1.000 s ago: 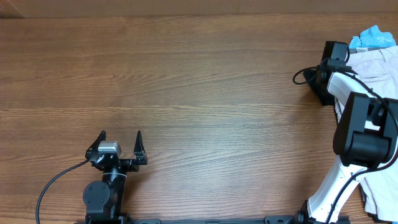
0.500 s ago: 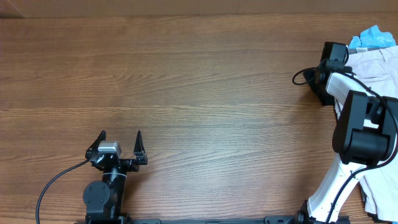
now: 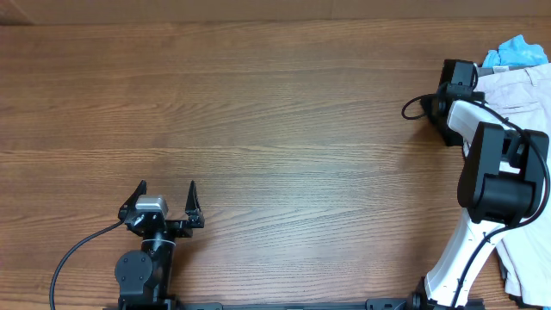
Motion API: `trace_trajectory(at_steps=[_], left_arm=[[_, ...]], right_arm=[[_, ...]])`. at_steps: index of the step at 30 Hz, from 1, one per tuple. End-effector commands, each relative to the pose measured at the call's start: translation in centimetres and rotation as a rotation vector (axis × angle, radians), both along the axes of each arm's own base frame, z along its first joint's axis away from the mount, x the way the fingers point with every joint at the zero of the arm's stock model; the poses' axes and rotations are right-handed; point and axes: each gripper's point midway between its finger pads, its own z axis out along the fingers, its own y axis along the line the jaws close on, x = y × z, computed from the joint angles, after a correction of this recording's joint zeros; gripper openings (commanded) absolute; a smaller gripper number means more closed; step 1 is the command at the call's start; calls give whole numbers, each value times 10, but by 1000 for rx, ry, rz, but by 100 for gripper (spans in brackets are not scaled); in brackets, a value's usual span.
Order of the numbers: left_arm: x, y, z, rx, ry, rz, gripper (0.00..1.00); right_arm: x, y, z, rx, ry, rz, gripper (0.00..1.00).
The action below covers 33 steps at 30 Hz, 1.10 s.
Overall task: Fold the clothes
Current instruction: 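Grasp the beige pants waistband with the right gripper, then lift and drag the beige pants left onto the table center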
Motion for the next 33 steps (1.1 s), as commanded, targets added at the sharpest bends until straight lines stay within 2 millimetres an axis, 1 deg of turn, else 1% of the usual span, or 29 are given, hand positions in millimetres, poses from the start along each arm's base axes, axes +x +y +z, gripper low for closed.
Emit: trace_trajectory(at_steps=[1, 6, 8, 10, 13, 20, 23, 25, 28, 33], left_arm=[[0, 4, 0, 27, -5, 18, 100], [0, 4, 0, 27, -5, 18, 100], [0, 4, 0, 27, -5, 18, 100], [0, 4, 0, 27, -5, 18, 100], [0, 4, 0, 27, -5, 18, 100], [0, 4, 0, 27, -5, 18, 100], [0, 4, 0, 27, -5, 18, 100], [0, 4, 0, 27, -5, 18, 100], [0, 4, 0, 27, -5, 18, 100], [0, 4, 0, 27, -5, 18, 100]], right_arm=[[-4, -7, -13, -4, 30, -13, 15], [-3, -6, -13, 2, 12, -24, 4], [-2, -5, -12, 5, -7, -41, 4], [0, -7, -6, -10, -46, -75, 4], [2, -9, 11, -27, -131, -138, 4], [11, -6, 60, -19, -273, -162, 4], [9, -7, 77, -21, -313, -185, 4], [4, -12, 91, -29, -382, -255, 4], [2, -12, 105, -20, -433, -282, 4], [-2, -14, 123, -35, -466, -297, 4]])
